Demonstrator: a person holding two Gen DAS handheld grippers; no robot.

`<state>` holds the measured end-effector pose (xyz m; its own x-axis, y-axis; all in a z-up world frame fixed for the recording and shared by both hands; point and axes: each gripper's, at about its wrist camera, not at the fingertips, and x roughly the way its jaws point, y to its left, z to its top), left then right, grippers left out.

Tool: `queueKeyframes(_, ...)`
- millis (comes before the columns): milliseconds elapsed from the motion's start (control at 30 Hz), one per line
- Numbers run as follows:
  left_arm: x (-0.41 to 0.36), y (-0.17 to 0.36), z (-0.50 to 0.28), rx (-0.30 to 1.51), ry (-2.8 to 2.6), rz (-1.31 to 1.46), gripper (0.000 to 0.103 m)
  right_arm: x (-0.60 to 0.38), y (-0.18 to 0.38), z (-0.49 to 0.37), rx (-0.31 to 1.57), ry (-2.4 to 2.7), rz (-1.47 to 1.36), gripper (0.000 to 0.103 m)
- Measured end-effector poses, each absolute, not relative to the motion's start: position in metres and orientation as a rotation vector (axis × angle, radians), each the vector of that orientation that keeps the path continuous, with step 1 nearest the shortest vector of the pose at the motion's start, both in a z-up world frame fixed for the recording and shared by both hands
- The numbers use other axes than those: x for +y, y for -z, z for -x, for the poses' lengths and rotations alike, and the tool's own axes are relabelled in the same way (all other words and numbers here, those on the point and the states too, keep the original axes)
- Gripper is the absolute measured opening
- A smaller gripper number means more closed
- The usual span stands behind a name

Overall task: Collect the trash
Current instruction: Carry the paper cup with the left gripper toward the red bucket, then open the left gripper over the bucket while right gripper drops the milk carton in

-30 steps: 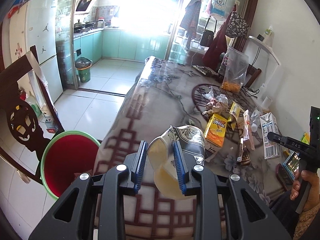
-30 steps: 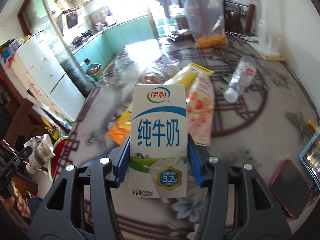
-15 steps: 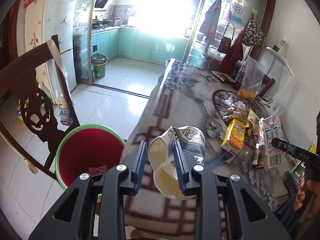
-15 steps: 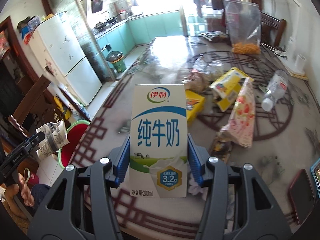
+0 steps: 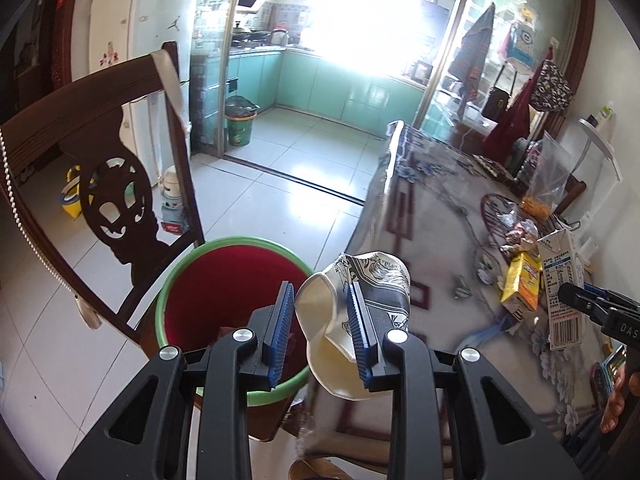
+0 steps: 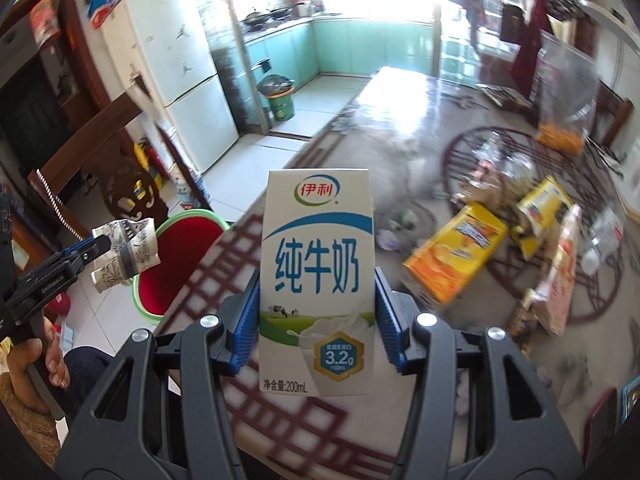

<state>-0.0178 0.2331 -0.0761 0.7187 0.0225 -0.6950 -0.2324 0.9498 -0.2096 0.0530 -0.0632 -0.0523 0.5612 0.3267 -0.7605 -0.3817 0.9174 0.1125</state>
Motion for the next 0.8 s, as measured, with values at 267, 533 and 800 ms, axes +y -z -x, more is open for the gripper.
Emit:
queueKeyframes(267, 0.27, 0.098, 0.01, 0.779, -0.219, 0.352, 0.026, -0.005, 0.059, -0.061, 0.896, -0.502, 0.144, 0.051)
queueKeyframes(533, 0.281, 0.117, -0.006, 0.792, -0.23, 0.415, 0.026, 0.038, 0.075, -0.069, 0.932, -0.566, 0.203, 0.051)
queueKeyframes(800, 0.296, 0.147, -0.026, 0.839, -0.284, 0.496, 0.024, 0.063, 0.093, -0.085, 0.998, -0.615, 0.164, 0.051)
